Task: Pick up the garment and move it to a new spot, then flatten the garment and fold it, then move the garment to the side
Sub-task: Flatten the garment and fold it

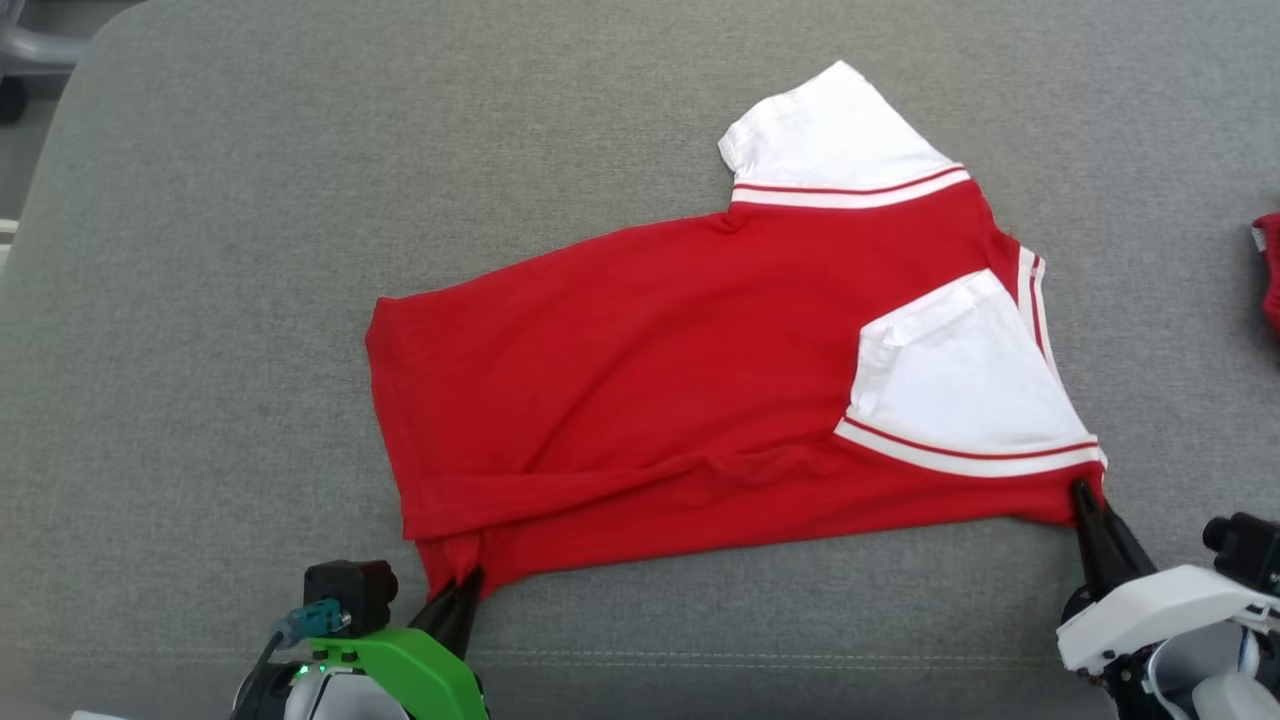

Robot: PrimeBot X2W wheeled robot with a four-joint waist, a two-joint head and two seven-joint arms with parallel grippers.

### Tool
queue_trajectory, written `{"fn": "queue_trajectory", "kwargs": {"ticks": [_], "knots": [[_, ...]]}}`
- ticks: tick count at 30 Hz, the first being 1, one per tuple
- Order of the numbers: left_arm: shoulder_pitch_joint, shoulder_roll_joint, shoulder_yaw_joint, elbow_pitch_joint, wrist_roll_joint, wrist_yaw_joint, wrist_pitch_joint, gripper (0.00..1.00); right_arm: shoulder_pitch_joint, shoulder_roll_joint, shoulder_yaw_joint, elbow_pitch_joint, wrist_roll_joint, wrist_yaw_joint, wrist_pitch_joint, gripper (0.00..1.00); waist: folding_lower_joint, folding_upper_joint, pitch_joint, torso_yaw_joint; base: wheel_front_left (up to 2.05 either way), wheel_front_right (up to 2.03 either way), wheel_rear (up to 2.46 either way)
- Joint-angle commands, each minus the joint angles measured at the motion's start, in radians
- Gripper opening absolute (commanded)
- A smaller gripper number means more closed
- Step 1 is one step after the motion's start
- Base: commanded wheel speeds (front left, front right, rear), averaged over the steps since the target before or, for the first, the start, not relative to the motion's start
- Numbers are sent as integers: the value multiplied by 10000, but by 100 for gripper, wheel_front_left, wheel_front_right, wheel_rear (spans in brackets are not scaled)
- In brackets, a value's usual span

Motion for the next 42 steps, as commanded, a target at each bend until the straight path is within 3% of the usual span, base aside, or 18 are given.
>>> {"fn": "queue_trajectory", "kwargs": {"ticks": [1, 12, 13, 14, 15, 16, 24, 31, 42], "knots": [[155, 153, 72, -84, 10, 82, 53, 0, 274, 148, -85, -126, 5, -18, -51, 0, 0, -1, -132, -304, 0, 0, 0], [651, 1090, 505, -964, -184, 774, 733, 0, 1407, 1436, -154, -966, -125, -16, -115, 0, 0, -1, -245, -1191, 0, 0, 0], [682, 1135, 520, -1010, -218, 812, 787, 0, 1390, 1467, -152, -978, -100, -16, -149, 25, 0, -1, -241, -1225, 0, 0, 0], [701, 1163, 578, -1064, -214, 885, 767, 17, 1351, 1477, -144, -991, -141, -16, -198, 100, 0, -1, -243, -1248, 0, 0, 0], [712, 1187, 606, -1112, -233, 921, 780, 65, 1275, 1498, -129, -1029, -156, -16, -222, 100, 0, -1, -250, -1269, 0, 0, 0], [732, 1172, 637, -1174, -302, 918, 800, 100, 1191, 1519, -129, -1080, -154, -12, -290, 100, 0, -1, -260, -1278, 0, 0, 0], [787, 1302, 1146, -1608, -306, 1348, 458, 100, 741, 1141, -588, -1716, -1052, -12, -895, 100, 0, -1, -544, -1217, 0, 0, 0], [187, 1180, 1861, -2168, 103, 1764, -708, 100, 39, 861, -1161, -2348, -2672, -12, -1117, 100, 0, -1, -1026, -968, 0, 0, 0], [-770, 870, 1722, -1365, 894, 1500, -2004, 100, -565, 1003, -527, -2542, -3837, -13, -906, 100, 0, -1, -1787, -1012, 0, 0, 0]]}}
